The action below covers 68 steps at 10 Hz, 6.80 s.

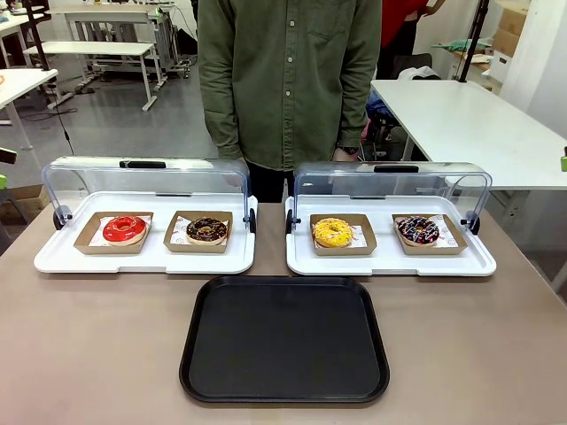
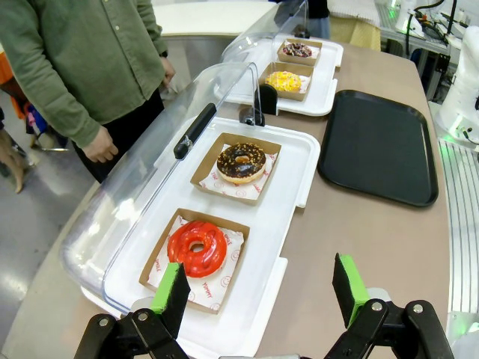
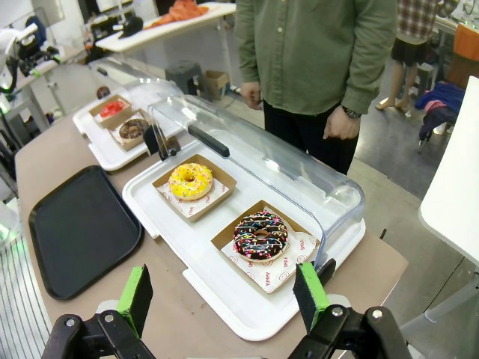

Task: Move the second donut from the left to the tray.
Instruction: Pick up the Paper togo box containing the Donut indicated by the person and place it on the Handle tray.

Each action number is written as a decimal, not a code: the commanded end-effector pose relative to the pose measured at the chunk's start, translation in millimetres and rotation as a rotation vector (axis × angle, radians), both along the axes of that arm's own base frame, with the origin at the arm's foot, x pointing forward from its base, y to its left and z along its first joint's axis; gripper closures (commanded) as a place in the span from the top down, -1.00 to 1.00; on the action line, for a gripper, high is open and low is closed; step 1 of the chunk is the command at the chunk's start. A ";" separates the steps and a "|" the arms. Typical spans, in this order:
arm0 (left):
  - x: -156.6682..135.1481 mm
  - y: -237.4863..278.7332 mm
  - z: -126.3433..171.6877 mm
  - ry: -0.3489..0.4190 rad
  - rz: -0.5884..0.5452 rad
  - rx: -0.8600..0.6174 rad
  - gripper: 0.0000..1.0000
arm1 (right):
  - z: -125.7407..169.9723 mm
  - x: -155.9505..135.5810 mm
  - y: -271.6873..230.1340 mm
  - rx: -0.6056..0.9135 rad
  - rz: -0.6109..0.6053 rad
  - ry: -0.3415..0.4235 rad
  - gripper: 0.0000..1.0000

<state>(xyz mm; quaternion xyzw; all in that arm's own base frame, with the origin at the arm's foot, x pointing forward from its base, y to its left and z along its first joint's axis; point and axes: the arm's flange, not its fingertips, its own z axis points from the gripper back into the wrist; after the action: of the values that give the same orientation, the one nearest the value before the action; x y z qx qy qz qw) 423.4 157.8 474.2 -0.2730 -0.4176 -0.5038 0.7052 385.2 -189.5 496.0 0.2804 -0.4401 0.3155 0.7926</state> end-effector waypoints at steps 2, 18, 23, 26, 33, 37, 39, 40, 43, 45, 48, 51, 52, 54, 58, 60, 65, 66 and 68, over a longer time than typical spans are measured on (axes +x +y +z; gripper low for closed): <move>0.3 1.2 1.3 0.003 -0.009 0.002 1.00 | 1.0 0.9 1.3 0.005 0.004 -0.008 1.00; 0.3 1.2 1.3 0.003 -0.009 0.002 1.00 | 1.0 0.9 1.3 0.005 0.004 -0.008 1.00; 0.3 1.2 1.3 0.003 -0.009 0.002 1.00 | 1.0 0.9 1.3 0.005 0.004 -0.008 1.00; 0.3 1.2 1.3 0.003 -0.009 0.002 1.00 | 1.0 0.9 1.3 0.005 0.004 -0.008 1.00; 0.3 1.2 1.3 0.003 -0.009 0.002 1.00 | 1.0 0.9 1.3 0.005 0.004 -0.008 1.00; 0.3 1.2 1.3 0.003 -0.009 0.002 1.00 | 1.0 0.9 1.3 0.005 0.004 -0.008 1.00; 0.3 1.2 1.3 0.003 -0.009 0.002 1.00 | 1.0 0.9 1.3 0.005 0.004 -0.008 1.00; 0.3 1.2 1.3 0.003 -0.009 0.002 1.00 | 1.0 0.9 1.3 0.005 0.004 -0.008 1.00; 0.3 1.2 1.3 0.003 -0.009 0.002 1.00 | 1.0 0.9 1.3 0.005 0.004 -0.008 1.00; 0.3 1.2 1.3 0.003 -0.009 0.002 1.00 | 1.0 0.9 1.3 0.005 0.004 -0.008 1.00; 0.3 1.2 1.3 0.003 -0.009 0.002 1.00 | 1.0 0.9 1.3 0.005 0.004 -0.008 1.00; 0.3 1.2 1.3 0.003 -0.009 0.002 1.00 | 1.0 0.9 1.3 0.005 0.004 -0.008 1.00; 0.3 1.2 1.3 0.003 -0.009 0.002 1.00 | 1.0 0.9 1.3 0.005 0.004 -0.008 1.00; 0.3 1.2 1.3 0.003 -0.009 0.002 1.00 | 1.0 0.9 1.3 0.005 0.004 -0.008 1.00; 0.3 1.2 1.3 0.003 -0.009 0.002 1.00 | 1.0 0.9 1.3 0.005 0.004 -0.008 1.00; 0.3 1.2 1.3 0.003 -0.009 0.002 1.00 | 1.0 0.9 1.3 0.005 0.004 -0.008 1.00; 0.3 1.2 1.3 0.003 -0.009 0.002 1.00 | 1.0 0.9 1.3 0.005 0.004 -0.008 1.00; 0.3 1.2 1.3 0.003 -0.009 0.002 1.00 | 1.0 0.9 1.3 0.005 0.004 -0.008 1.00; 0.3 1.2 1.3 0.003 -0.009 0.002 1.00 | 1.0 0.9 1.3 0.005 0.004 -0.008 1.00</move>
<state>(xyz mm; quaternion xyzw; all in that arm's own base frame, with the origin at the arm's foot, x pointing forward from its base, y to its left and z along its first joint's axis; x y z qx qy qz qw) 423.4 157.8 474.2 -0.2730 -0.4176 -0.5038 0.7052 385.2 -189.5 496.0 0.2804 -0.4401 0.3155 0.7926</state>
